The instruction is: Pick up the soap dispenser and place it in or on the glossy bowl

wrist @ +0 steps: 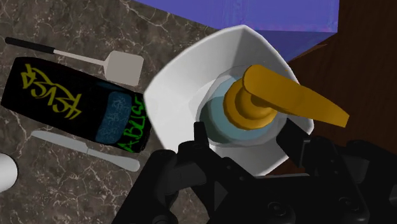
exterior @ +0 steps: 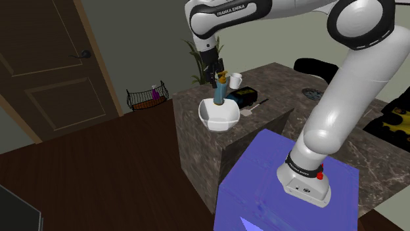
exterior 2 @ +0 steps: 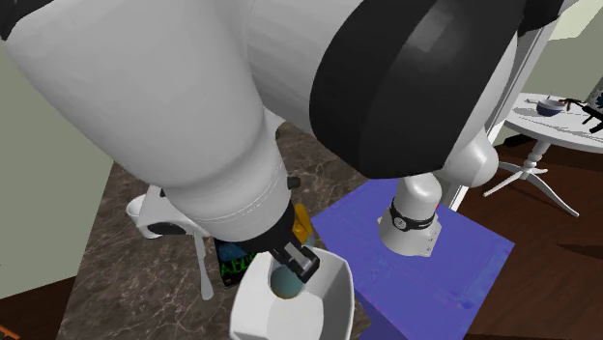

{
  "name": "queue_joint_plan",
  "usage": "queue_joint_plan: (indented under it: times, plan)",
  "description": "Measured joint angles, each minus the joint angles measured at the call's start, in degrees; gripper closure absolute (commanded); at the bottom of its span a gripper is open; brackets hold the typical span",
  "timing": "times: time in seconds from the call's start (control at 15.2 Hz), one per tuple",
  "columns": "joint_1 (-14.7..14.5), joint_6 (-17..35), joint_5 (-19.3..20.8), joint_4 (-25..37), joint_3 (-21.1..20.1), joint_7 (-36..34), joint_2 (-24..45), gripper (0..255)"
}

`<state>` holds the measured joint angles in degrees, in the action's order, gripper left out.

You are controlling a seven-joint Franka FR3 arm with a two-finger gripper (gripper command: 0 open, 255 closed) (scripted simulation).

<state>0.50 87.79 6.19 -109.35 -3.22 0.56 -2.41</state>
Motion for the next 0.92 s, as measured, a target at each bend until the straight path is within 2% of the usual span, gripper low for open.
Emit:
queue_joint_plan:
  times: [0.33, 0.73, 0.79, 0.92]
  plan:
    - [0.00, 3.55, 0.02, -3.28, 0.01, -0.37, 0.28, 255]
    - [0.03, 4.17, 0.05, -3.63, 0.03, -0.39, 0.54, 255]
    - [0.03, 4.18, 0.05, -3.63, 0.03, -0.39, 0.54, 0]
    - [0.03, 4.18, 0.05, -3.63, 0.03, -0.39, 0.53, 0]
